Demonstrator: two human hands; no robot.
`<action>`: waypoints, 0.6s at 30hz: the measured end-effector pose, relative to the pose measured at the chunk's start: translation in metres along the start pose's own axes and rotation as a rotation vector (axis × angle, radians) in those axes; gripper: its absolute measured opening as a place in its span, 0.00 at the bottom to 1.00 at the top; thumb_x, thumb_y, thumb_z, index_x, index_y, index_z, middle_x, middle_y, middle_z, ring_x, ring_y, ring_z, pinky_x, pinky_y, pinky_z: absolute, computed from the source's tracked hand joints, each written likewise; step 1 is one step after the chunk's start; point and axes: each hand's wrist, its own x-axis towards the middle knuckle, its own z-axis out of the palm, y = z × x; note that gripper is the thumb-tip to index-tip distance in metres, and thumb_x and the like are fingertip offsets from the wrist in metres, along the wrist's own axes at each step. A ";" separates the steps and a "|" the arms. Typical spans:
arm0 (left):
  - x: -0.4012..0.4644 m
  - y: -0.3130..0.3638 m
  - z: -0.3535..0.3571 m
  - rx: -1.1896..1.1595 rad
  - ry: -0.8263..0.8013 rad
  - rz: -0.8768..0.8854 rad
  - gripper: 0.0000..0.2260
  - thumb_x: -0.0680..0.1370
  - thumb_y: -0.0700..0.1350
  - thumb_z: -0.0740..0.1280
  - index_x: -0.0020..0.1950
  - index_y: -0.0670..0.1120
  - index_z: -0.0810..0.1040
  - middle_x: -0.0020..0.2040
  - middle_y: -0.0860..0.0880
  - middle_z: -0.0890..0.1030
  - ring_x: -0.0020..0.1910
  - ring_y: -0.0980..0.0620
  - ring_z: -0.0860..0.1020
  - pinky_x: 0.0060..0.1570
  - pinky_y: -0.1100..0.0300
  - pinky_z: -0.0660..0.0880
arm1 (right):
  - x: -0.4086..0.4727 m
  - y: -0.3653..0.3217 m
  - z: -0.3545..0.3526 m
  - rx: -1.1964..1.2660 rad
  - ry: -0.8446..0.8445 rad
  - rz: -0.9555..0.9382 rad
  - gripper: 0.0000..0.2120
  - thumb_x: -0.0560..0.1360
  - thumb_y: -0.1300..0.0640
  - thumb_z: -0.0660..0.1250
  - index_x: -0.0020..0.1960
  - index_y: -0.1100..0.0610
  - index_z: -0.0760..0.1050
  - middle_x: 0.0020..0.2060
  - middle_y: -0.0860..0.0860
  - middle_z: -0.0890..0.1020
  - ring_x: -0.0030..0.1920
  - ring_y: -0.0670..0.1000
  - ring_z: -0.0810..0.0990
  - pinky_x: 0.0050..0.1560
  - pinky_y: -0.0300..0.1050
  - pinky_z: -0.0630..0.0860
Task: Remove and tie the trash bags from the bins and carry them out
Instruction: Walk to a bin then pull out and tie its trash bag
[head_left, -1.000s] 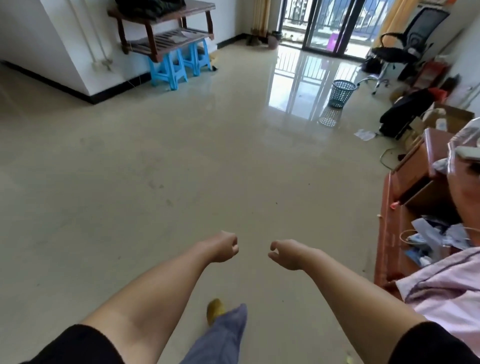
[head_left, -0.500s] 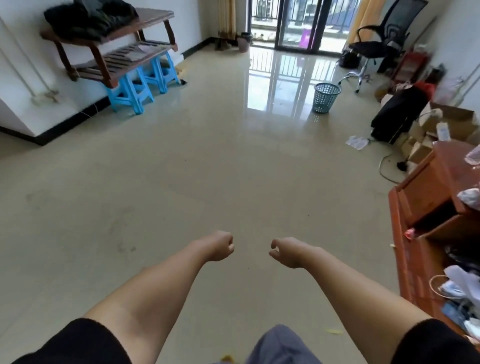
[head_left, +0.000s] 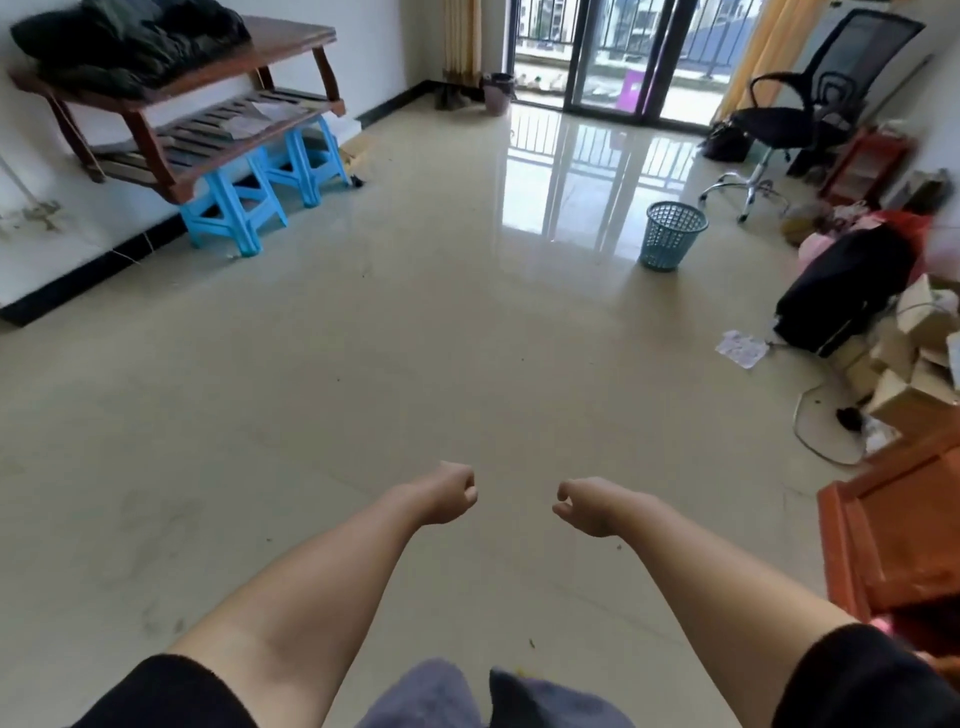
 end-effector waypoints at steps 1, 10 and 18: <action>0.020 0.003 -0.014 -0.008 0.004 -0.001 0.15 0.80 0.46 0.55 0.59 0.41 0.75 0.60 0.41 0.77 0.57 0.42 0.76 0.54 0.55 0.71 | 0.017 0.006 -0.018 -0.004 0.000 0.000 0.21 0.81 0.48 0.51 0.70 0.58 0.65 0.67 0.58 0.72 0.65 0.58 0.72 0.64 0.50 0.69; 0.213 -0.022 -0.146 0.014 0.018 -0.018 0.16 0.81 0.47 0.55 0.62 0.41 0.74 0.64 0.41 0.76 0.61 0.42 0.74 0.57 0.56 0.71 | 0.202 0.021 -0.177 -0.056 -0.009 -0.038 0.22 0.82 0.48 0.51 0.71 0.58 0.63 0.68 0.58 0.71 0.67 0.59 0.70 0.65 0.50 0.67; 0.386 -0.055 -0.309 0.079 0.000 -0.013 0.15 0.80 0.47 0.55 0.60 0.41 0.74 0.63 0.41 0.76 0.59 0.42 0.75 0.57 0.55 0.72 | 0.350 0.012 -0.355 0.046 0.073 -0.035 0.22 0.81 0.47 0.51 0.71 0.57 0.64 0.67 0.58 0.71 0.66 0.59 0.71 0.65 0.51 0.69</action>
